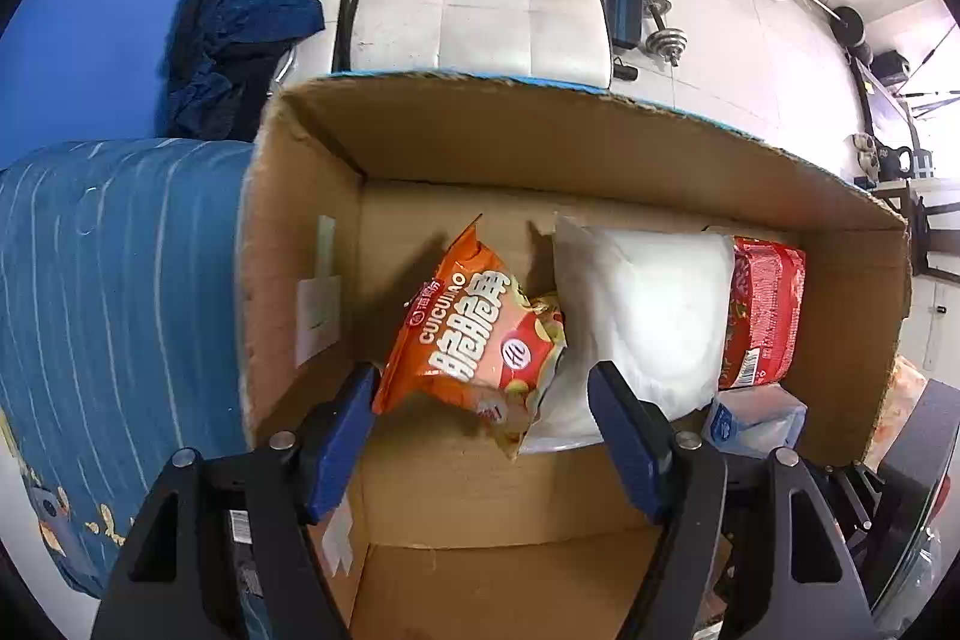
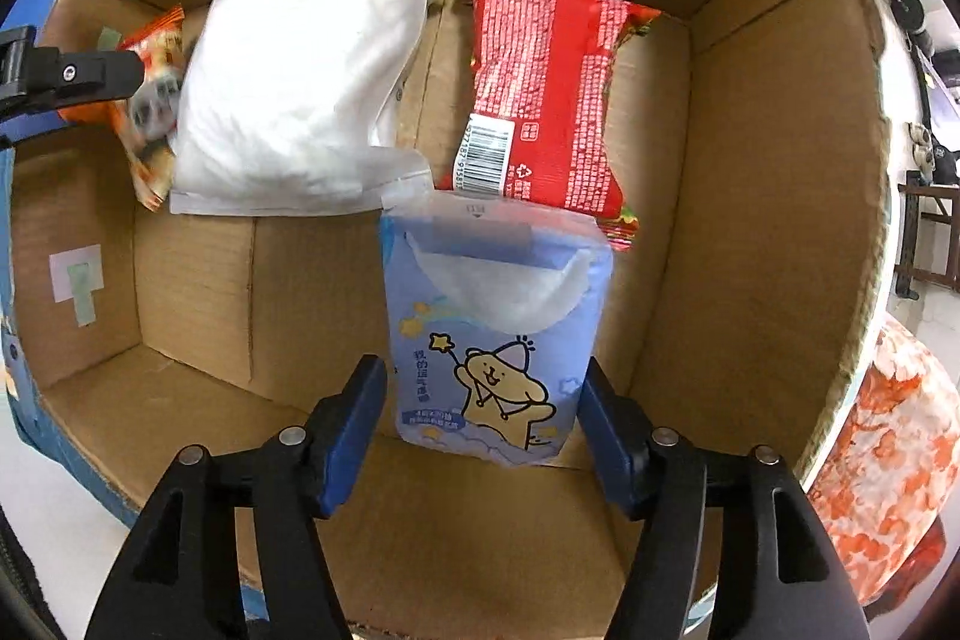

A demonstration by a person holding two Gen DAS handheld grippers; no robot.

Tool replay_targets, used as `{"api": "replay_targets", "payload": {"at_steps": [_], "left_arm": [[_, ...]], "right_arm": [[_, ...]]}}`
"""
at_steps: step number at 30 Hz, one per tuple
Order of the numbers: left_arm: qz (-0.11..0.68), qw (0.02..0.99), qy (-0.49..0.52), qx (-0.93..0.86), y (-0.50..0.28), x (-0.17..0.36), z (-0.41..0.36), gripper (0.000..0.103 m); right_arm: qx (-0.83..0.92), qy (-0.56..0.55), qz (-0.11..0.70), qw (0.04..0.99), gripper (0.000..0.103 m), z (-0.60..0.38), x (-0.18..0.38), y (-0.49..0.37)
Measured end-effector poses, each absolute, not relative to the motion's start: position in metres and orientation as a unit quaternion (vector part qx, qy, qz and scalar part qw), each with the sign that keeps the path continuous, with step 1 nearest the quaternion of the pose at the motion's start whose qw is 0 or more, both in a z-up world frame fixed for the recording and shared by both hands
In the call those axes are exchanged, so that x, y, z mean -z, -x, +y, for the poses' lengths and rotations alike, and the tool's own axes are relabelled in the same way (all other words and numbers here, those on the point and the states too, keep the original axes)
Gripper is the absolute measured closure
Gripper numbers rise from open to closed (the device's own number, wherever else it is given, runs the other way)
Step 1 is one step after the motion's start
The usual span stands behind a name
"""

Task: Organize soft objects
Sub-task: 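Lower both packs into the box and open both tools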

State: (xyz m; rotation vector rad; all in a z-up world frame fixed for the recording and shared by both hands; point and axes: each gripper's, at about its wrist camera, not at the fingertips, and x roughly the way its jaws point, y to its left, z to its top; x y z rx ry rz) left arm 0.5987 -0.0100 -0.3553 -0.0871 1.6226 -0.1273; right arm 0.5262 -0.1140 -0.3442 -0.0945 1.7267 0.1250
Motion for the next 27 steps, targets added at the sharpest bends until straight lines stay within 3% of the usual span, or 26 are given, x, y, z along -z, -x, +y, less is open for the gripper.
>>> {"api": "replay_targets", "payload": {"at_steps": [4,6,8,11,27], "left_arm": [[0.718,0.693,0.039,0.053,-0.593,0.344,-0.004,0.030],[0.712,0.698,0.041,0.057,-0.586,0.337,-0.004,0.017],[0.706,0.704,0.045,0.061,-0.578,0.331,-0.002,0.016],[0.692,0.718,0.047,0.061,-0.560,0.318,0.000,0.002],[0.599,0.798,0.039,0.052,-0.451,0.241,-0.014,0.001]], "right_arm": [[-0.052,0.036,0.753,0.655,0.036,-0.117,0.333,-0.522],[-0.049,0.035,0.747,0.662,0.035,-0.117,0.325,-0.517],[-0.047,0.033,0.740,0.670,0.016,-0.119,0.318,-0.514],[-0.046,0.020,0.728,0.683,0.010,-0.124,0.306,-0.503],[-0.037,-0.011,0.651,0.758,0.009,-0.132,0.234,-0.436]]}}
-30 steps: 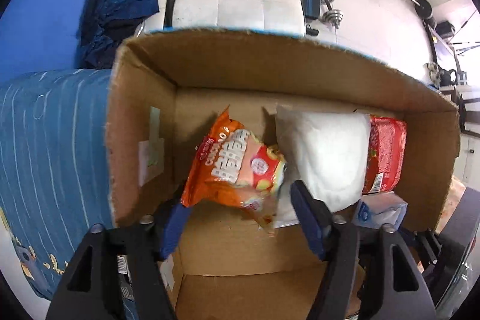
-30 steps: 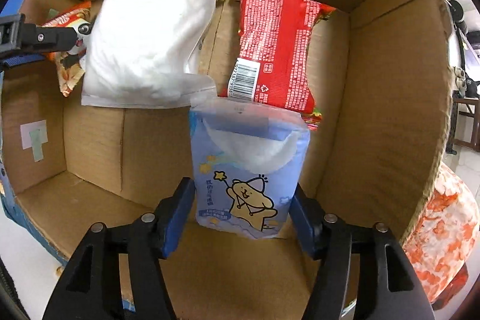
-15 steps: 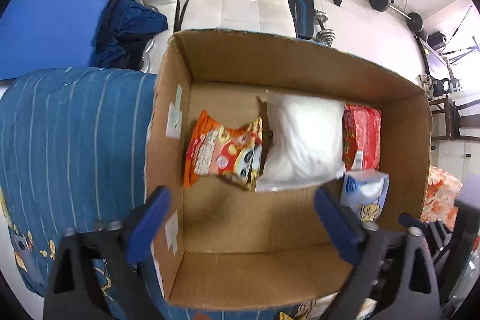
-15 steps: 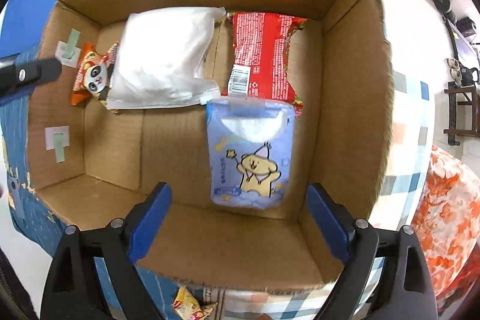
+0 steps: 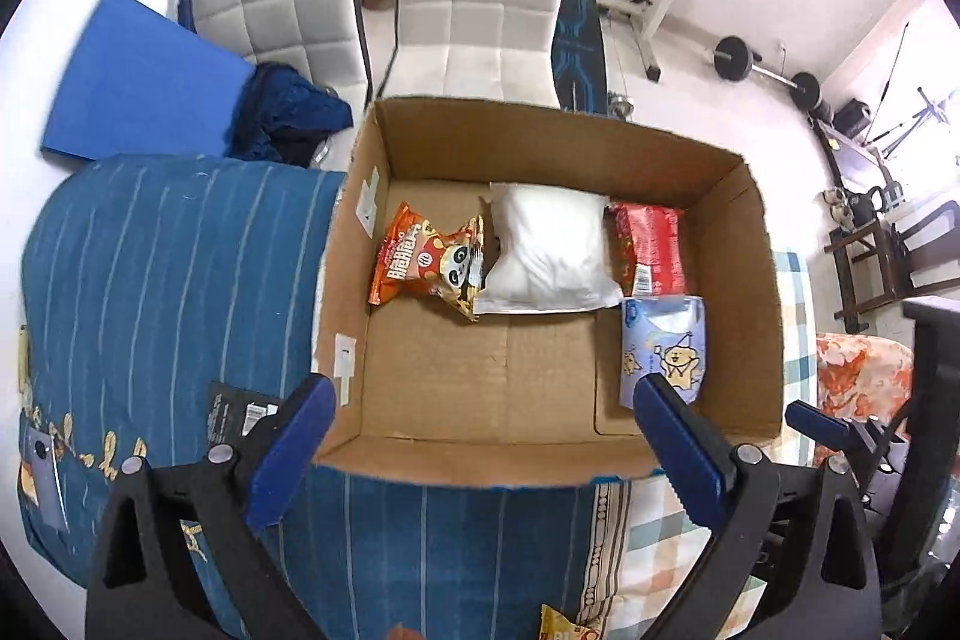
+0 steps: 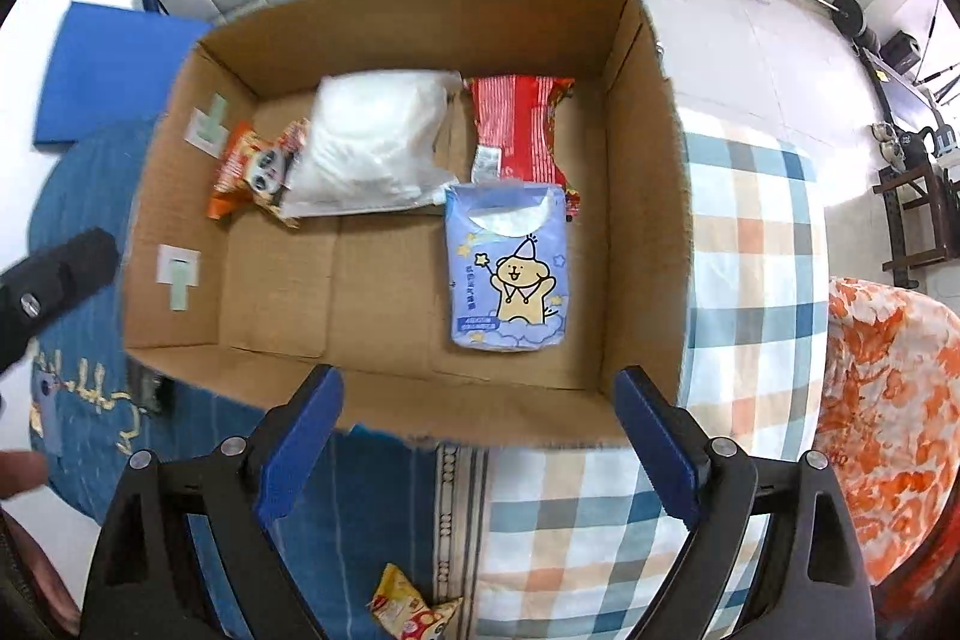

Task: Organize soft objects
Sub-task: 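Lower both packs into the box and open both tools, then grasp the black pouch with left tool while right tool grasps yellow panda bag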

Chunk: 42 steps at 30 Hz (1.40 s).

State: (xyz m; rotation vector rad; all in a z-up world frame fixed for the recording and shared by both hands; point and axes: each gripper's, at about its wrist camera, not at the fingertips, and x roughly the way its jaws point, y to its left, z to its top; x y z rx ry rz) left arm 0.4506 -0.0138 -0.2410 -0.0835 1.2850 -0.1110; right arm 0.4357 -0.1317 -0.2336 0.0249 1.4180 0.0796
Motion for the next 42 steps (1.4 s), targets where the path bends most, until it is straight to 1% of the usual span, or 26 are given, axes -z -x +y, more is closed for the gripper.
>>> {"api": "replay_targets", "payload": {"at_steps": [12,15,18,23,27,34,38,42], "left_arm": [[0.541,0.840,0.006,0.047,-0.403,0.196,-0.020,0.001],[0.532,0.845,0.005,0.056,-0.396,0.189,-0.018,0.001],[0.530,0.846,-0.005,0.057,-0.384,0.187,-0.008,0.001],[0.548,0.836,-0.019,0.037,-0.353,0.201,0.033,0.001],[0.595,0.803,-0.028,0.007,-0.336,0.238,0.080,0.001],[0.657,0.751,0.019,-0.058,-0.310,0.299,0.159,0.001],[0.679,0.730,0.032,-0.075,-0.300,0.323,0.180,0.001],[0.698,0.711,0.032,-0.075,-0.303,0.345,0.187,0.001]], "right_arm": [[-0.022,-0.025,0.591,0.806,0.009,-0.143,0.167,-0.397],[-0.012,-0.035,0.585,0.810,0.009,-0.144,0.158,-0.386],[-0.005,-0.055,0.599,0.799,0.009,-0.147,0.160,-0.368],[0.008,-0.097,0.655,0.749,0.009,-0.149,0.201,-0.317],[0.023,-0.120,0.699,0.704,0.009,-0.146,0.247,-0.277],[0.048,-0.152,0.748,0.645,0.009,-0.132,0.316,-0.229],[0.053,-0.172,0.771,0.611,0.009,-0.120,0.351,-0.219],[0.071,-0.236,0.770,0.588,0.010,-0.119,0.380,-0.214]]}}
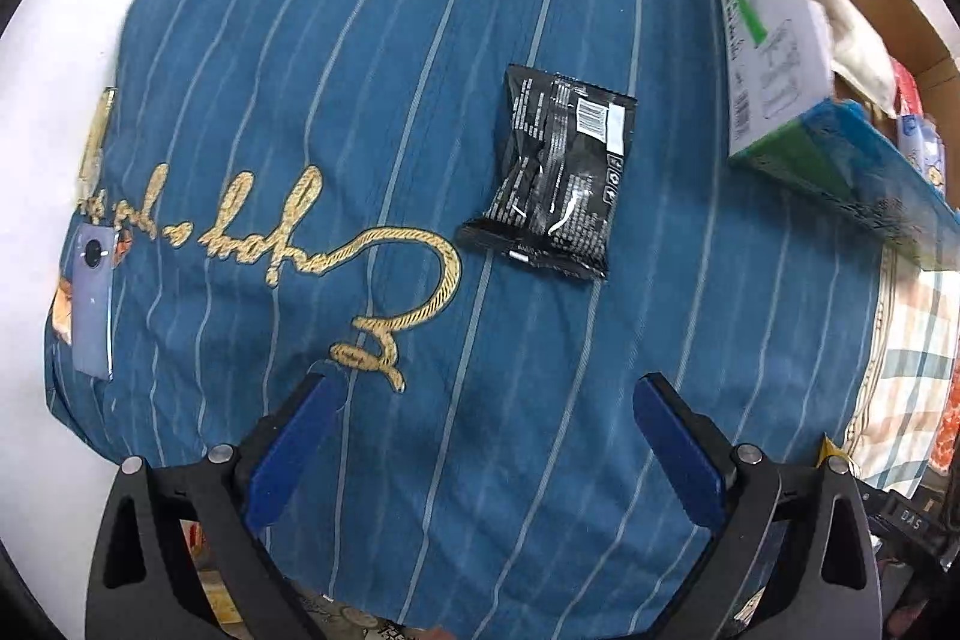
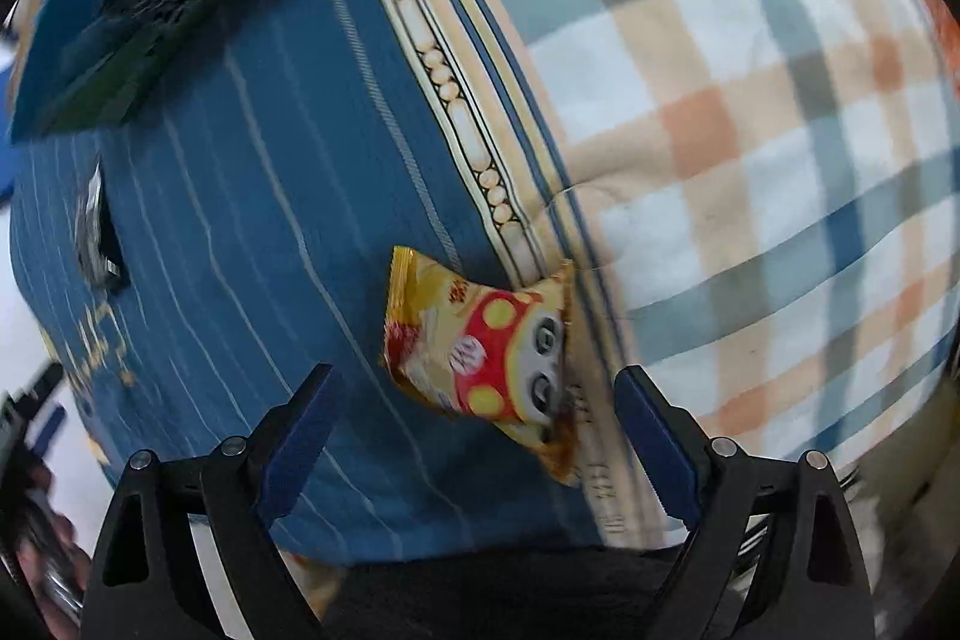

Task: Organize soft objects
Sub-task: 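Grasp the black pouch with left tool while right tool grasps yellow panda bag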

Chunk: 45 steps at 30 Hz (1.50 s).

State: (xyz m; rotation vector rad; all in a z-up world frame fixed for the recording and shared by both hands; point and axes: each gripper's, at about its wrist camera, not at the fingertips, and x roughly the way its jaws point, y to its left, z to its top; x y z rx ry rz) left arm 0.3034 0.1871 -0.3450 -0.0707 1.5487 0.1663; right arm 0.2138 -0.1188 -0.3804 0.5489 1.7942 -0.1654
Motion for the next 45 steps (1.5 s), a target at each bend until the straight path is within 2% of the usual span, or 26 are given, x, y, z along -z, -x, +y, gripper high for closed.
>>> {"api": "replay_targets", "payload": {"at_steps": [1,2,3,8,14,19,21,22,24,25,32,40,45], "left_arm": [[0.701,0.709,0.033,-0.073,-0.305,0.351,0.190,0.001],[0.704,0.706,0.033,-0.075,-0.308,0.355,0.191,0.001],[0.706,0.704,0.034,-0.075,-0.312,0.357,0.192,0.001],[0.715,0.695,0.043,-0.059,-0.338,0.372,0.191,0.001],[0.723,0.690,0.024,-0.039,-0.375,0.393,0.181,0.001],[0.743,0.669,-0.012,-0.033,-0.403,0.431,0.175,0.002],[0.750,0.661,-0.012,-0.026,-0.408,0.444,0.174,0.017],[0.752,0.659,-0.011,-0.023,-0.409,0.449,0.174,0.022],[0.749,0.662,0.011,-0.014,-0.405,0.451,0.177,0.045],[0.746,0.665,0.020,-0.013,-0.402,0.448,0.178,0.048],[0.737,0.676,-0.010,-0.016,-0.356,0.428,0.163,0.048],[0.740,0.672,0.006,0.015,-0.272,0.405,0.110,0.048],[0.751,0.659,-0.013,0.045,-0.240,0.414,0.064,0.048]], "right_arm": [[0.076,-0.240,0.772,0.584,0.013,-0.118,0.386,-0.214],[0.082,-0.240,0.774,0.580,0.025,-0.116,0.392,-0.214],[0.085,-0.238,0.778,0.575,0.032,-0.115,0.396,-0.215],[0.086,-0.220,0.770,0.592,0.037,-0.106,0.396,-0.214],[0.085,-0.201,0.762,0.609,0.039,-0.102,0.384,-0.222],[0.087,-0.184,0.753,0.626,0.039,-0.098,0.378,-0.230],[0.088,-0.183,0.752,0.627,0.039,-0.099,0.380,-0.245],[0.089,-0.181,0.751,0.628,0.039,-0.098,0.381,-0.248],[0.088,-0.179,0.751,0.629,0.039,-0.098,0.380,-0.251],[0.088,-0.176,0.750,0.631,0.039,-0.098,0.380,-0.252],[0.070,-0.159,0.752,0.636,0.040,-0.096,0.376,-0.252],[0.050,-0.095,0.757,0.645,0.040,-0.106,0.371,-0.228],[0.045,-0.083,0.763,0.639,0.040,-0.111,0.381,-0.214]]}}
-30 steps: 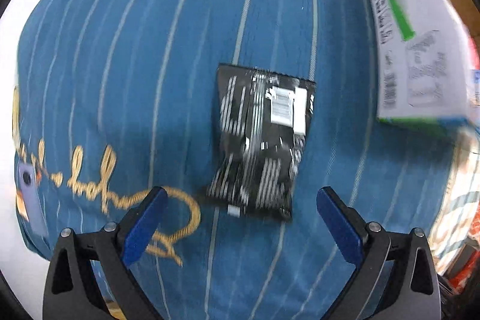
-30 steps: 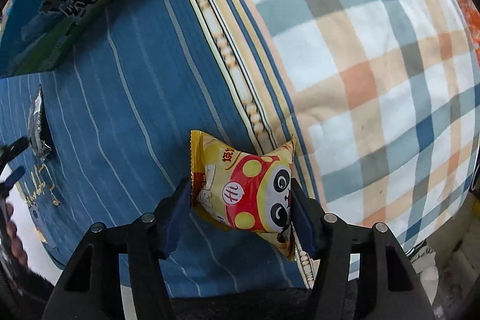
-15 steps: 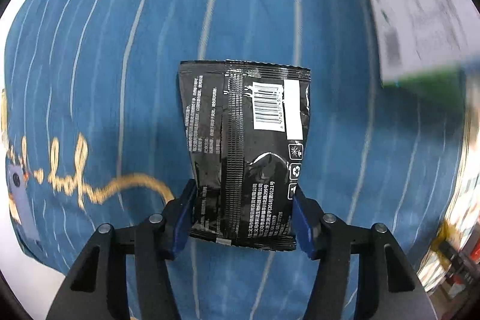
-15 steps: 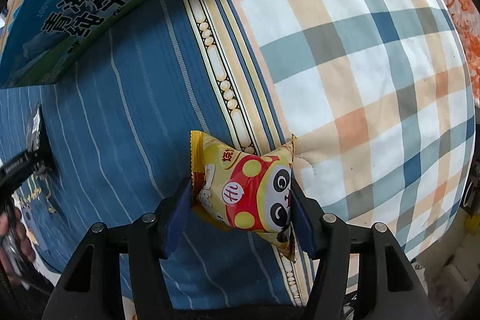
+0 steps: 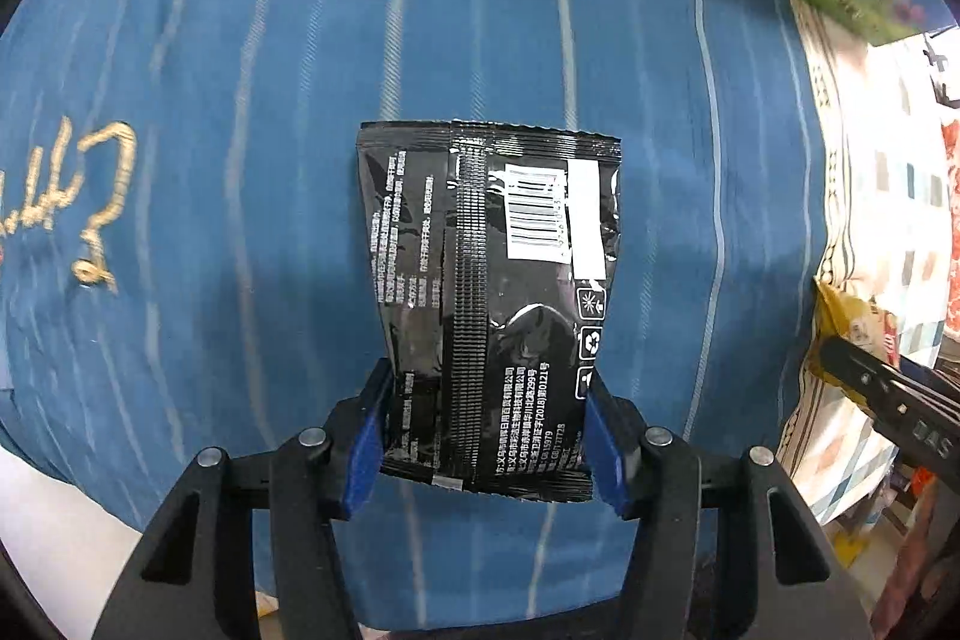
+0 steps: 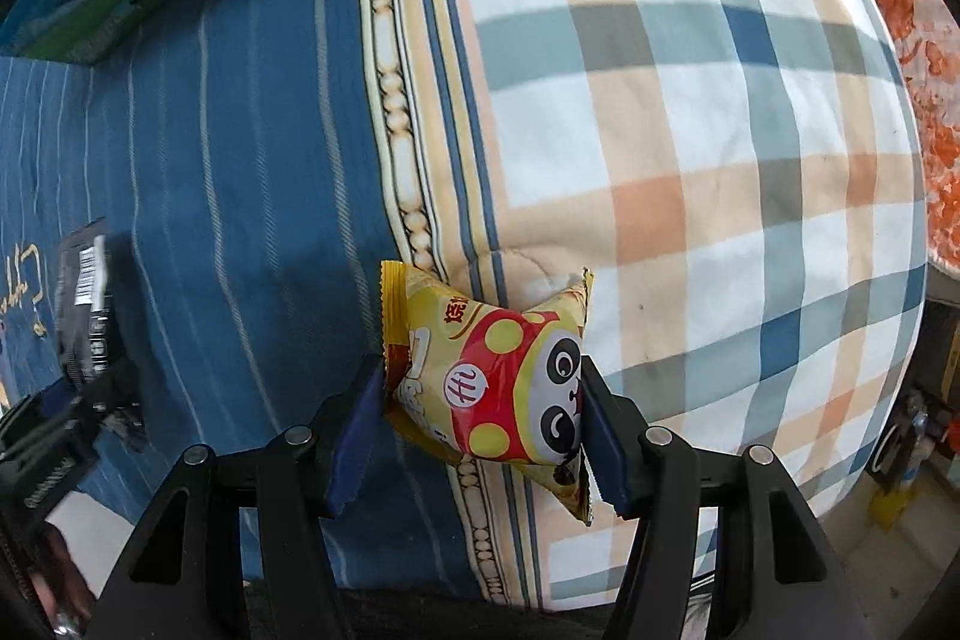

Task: Organize soft objects
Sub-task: 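Grasp the black pouch with left tool while right tool grasps yellow panda bag, then lift both packs and carry them over the box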

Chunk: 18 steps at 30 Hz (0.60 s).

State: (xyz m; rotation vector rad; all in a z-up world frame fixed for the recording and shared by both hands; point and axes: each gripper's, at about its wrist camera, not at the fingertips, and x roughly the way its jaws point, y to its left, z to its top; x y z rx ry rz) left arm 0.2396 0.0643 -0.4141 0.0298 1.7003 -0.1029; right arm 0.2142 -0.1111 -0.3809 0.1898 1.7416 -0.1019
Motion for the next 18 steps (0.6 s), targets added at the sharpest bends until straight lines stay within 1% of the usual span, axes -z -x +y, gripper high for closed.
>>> {"api": "replay_targets", "payload": {"at_steps": [9,11,12,14,15,16,18], "left_arm": [[0.764,0.643,-0.031,0.038,-0.257,0.451,0.052,0.046],[0.763,0.644,-0.031,0.036,-0.264,0.449,0.047,0.046],[0.763,0.645,-0.032,0.035,-0.257,0.444,0.028,0.046],[0.762,0.646,-0.036,0.037,-0.256,0.442,0.028,0.046],[0.761,0.646,-0.035,0.037,-0.249,0.443,0.021,0.047],[0.762,0.645,-0.034,0.036,-0.264,0.446,0.013,0.047],[0.763,0.645,-0.028,0.032,-0.265,0.446,0.018,0.052]], "right_arm": [[0.034,-0.115,0.772,0.625,0.036,-0.122,0.387,-0.225],[0.034,-0.128,0.775,0.618,0.036,-0.126,0.390,-0.226],[0.034,-0.135,0.775,0.616,0.036,-0.130,0.393,-0.227],[0.032,-0.144,0.776,0.613,0.036,-0.133,0.397,-0.229],[0.031,-0.143,0.776,0.613,0.036,-0.136,0.398,-0.229],[0.029,-0.139,0.776,0.614,0.037,-0.135,0.398,-0.230],[0.024,-0.129,0.776,0.617,0.039,-0.135,0.396,-0.230]]}}
